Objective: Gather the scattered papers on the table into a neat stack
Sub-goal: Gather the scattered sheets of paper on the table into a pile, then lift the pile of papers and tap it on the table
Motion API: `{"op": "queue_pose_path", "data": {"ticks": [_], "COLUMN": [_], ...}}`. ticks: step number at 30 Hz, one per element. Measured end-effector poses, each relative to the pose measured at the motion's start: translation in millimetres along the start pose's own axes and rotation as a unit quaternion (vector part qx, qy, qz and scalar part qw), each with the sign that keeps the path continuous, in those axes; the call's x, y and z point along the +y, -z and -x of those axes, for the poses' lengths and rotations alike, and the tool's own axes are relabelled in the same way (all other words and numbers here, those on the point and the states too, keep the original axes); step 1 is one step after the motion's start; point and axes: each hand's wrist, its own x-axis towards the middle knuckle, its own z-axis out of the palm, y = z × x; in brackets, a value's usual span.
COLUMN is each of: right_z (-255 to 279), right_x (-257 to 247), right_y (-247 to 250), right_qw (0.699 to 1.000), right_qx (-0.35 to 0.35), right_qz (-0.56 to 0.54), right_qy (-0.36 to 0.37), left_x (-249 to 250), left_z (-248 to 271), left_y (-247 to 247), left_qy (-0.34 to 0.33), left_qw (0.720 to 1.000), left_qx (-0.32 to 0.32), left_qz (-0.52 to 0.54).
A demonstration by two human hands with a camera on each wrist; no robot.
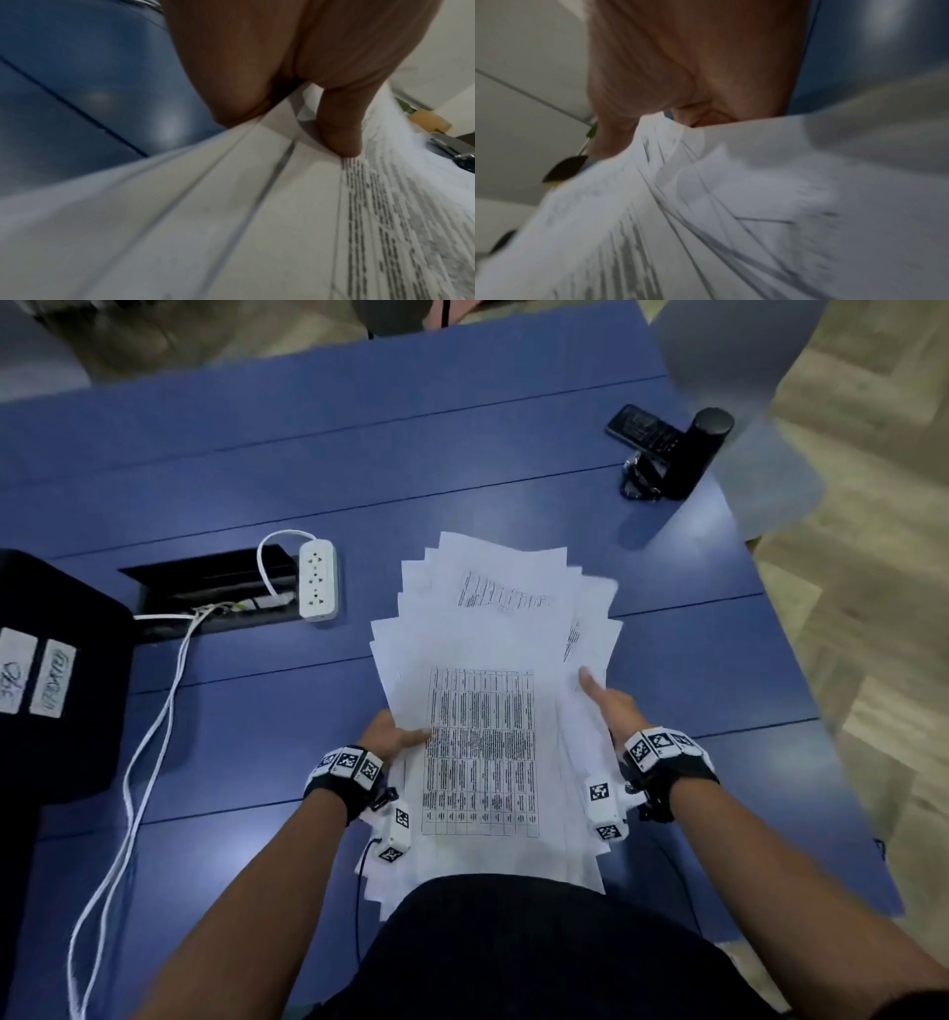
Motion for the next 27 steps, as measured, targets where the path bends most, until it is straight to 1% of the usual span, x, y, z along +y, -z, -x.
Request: {"op": "queue_pose_path", "data": {"ticks": [2,3,5,6,9,10,12,13,14,15,17,18,19,21,23,24,25,27], "right_z": [2.2,1.7,4.3,11.9,25.9,33.2,36.1,35.4,37.5,35.7,32.6,32.0,25.4,21.4,25.1,31.1,29.7,27.0], "right_x": [17.3,23.9,23.8,14.6,-12.1,-22.9,-37.4,-43.8,-50.5,-54.3,-59.0,-59.4,-56.3,-53.2,-53.0,-54.5,-52.6,-48.8], "right_y": [0.7,0.2,0.2,0.5,3.0,1.9,-2.4,-5.1,-8.1,-10.4,-15.8,-19.1,-21.4,-25.4,-26.0,-24.0,-19.1,-8.5], "right_qw": [0.999,0.999,0.999,0.998,0.982,0.976,0.967,0.970,0.975,0.979,0.982,0.981,0.980,0.974,0.976,0.980,0.983,0.985], "right_qx": [-0.034,-0.038,-0.034,-0.039,-0.137,-0.170,-0.204,-0.190,-0.163,-0.137,-0.100,-0.081,-0.071,-0.071,-0.074,-0.081,-0.091,-0.116], "right_qz": [0.014,0.025,0.019,-0.005,-0.077,-0.076,-0.065,-0.050,-0.037,-0.021,0.029,0.067,0.101,0.142,0.129,0.101,0.076,0.055], "right_qy": [0.002,0.006,0.030,0.051,0.106,0.116,0.134,0.142,0.144,0.152,0.158,0.160,0.157,0.160,0.159,0.150,0.139,0.119], "left_x": [-5.9,-7.3,-3.3,1.4,13.9,19.6,28.3,31.7,37.1,44.8,53.7,57.6,57.3,54.7,51.7,51.5,50.4,48.1], "left_z": [2.3,5.4,15.4,21.5,33.4,36.8,40.8,39.8,38.7,40.5,37.7,36.8,34.3,29.6,30.3,33.5,36.4,42.9], "left_y": [2.8,3.1,3.6,4.4,11.5,12.8,18.0,20.2,21.3,20.4,17.1,13.9,10.1,3.6,1.6,2.5,4.3,7.9], "left_qy": [0.000,0.003,0.012,0.007,-0.030,-0.038,-0.046,-0.045,-0.039,-0.038,-0.038,-0.043,-0.047,-0.054,-0.045,-0.041,-0.036,-0.036], "left_qw": [1.000,0.999,0.995,0.993,0.984,0.981,0.977,0.976,0.977,0.980,0.989,0.994,0.996,0.996,0.994,0.993,0.993,0.991], "left_qx": [0.010,0.009,0.015,0.015,0.010,0.006,-0.003,-0.008,-0.021,-0.020,0.013,0.039,0.063,0.073,0.099,0.106,0.102,0.053], "left_qz": [0.018,0.046,0.095,0.113,0.174,0.188,0.208,0.214,0.208,0.194,0.143,0.097,0.049,-0.012,-0.002,0.016,0.044,0.116]}}
